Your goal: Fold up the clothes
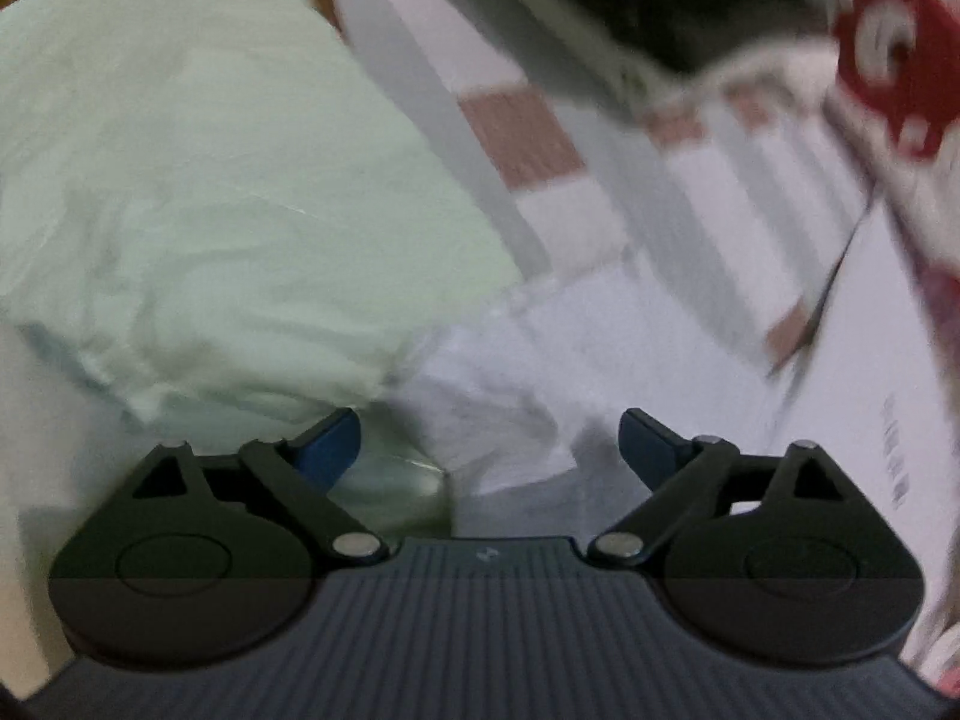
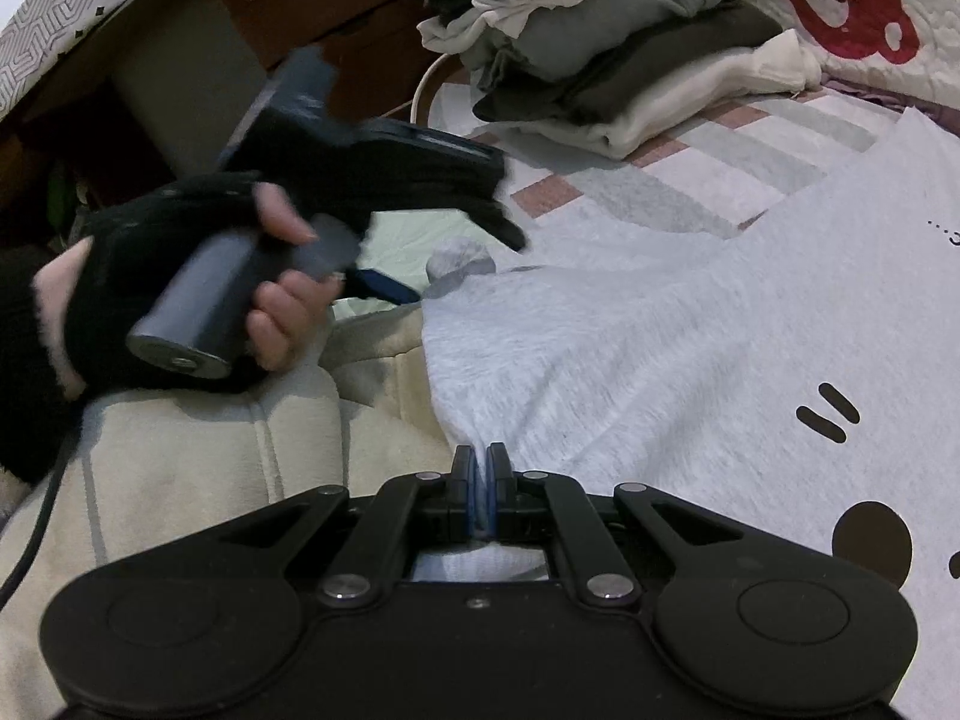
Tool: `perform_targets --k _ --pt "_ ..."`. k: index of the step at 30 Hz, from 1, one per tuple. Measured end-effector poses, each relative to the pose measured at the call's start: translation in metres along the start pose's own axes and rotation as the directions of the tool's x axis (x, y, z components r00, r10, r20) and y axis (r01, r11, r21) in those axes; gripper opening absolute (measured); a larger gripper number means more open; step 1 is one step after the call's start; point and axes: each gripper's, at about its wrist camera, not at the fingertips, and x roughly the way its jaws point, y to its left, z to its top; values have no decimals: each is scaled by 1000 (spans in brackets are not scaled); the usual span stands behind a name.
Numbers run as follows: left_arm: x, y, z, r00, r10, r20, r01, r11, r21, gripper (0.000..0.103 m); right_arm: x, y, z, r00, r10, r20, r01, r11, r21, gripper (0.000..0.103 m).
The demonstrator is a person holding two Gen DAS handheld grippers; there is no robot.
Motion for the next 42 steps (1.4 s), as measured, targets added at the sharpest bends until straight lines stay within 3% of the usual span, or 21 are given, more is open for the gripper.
perform_targets --k 1,2,3,5,7,8,11,13,15,18,20,24,27,29,31,33,34,37,39,41,42 --pt "4 -6 0 1000 22 2 -22 999 35 95 -1 0 0 1000 1 3 -1 1000 -2 6" --pt "3 -10 -1 999 25 21 -26 997 66 83 -2 1 0 1000 2 6 -2 1000 -5 7" --pt "-1 -15 -2 999 12 45 -17 995 103 49 -2 1 0 1000 3 9 -3 1000 -7 6" --pt "-14 -22 -7 995 -27 97 8 982 188 13 -4 2 -1 1000 5 15 -5 1000 -12 6" --pt "-32 -28 -11 982 -64 178 19 970 241 11 -5 2 -1 1000 6 23 -6 1000 -15 7" --pt "-43 -35 -13 969 -57 240 -9 963 268 10 -6 2 -1 1000 7 28 -6 1000 -13 7" --pt "-78 -51 -17 894 -56 444 -113 932 346 10 -22 -2 5 997 0 76 -4 999 46 8" --pt "-88 -51 -15 872 -89 482 -103 928 358 10 -39 1 10 991 0 137 -4 1000 28 9" --pt "-81 -45 -10 888 -84 452 -80 940 331 10 -54 3 16 984 8 177 -8 1000 -2 9" --pt "-68 -30 -1 924 -76 374 -27 965 262 10 -42 -5 24 991 -62 122 66 997 -32 11" --pt "-59 -23 3 938 -84 336 9 976 217 10 -26 -10 22 991 -116 67 118 993 -30 16" --pt "-55 -23 1 945 -87 316 16 975 220 10 6 -20 17 980 -190 -67 190 982 0 18" --pt "-57 -27 -4 941 -105 323 24 969 246 10 -7 -9 22 981 -194 -22 194 981 -25 21" --pt "-73 -31 -9 908 -200 368 94 953 287 10 -26 -8 30 975 -222 19 223 974 -40 32" --pt "-95 -38 -20 863 -315 395 178 921 347 10 -48 -13 41 965 -258 52 260 965 -35 34" --pt "-119 -45 -37 820 -437 368 265 862 432 10 -73 -25 51 963 -262 57 263 965 -11 38" --pt "-124 -49 -46 813 -488 318 307 824 477 10 -84 -31 55 962 -265 59 266 964 0 42" --pt "-125 -63 -79 814 -572 105 421 704 572 14 -109 -54 60 955 -293 52 293 956 20 47" --pt "-106 -70 -93 856 -516 -18 429 692 580 33 -108 -69 55 950 -310 29 308 950 46 47" --pt "-87 -75 -97 889 -445 -106 419 700 578 39 -99 -87 48 949 -315 11 313 945 97 47" --pt "-81 -76 -97 896 -426 -130 418 706 572 40 -92 -97 42 953 -304 3 301 943 144 47"
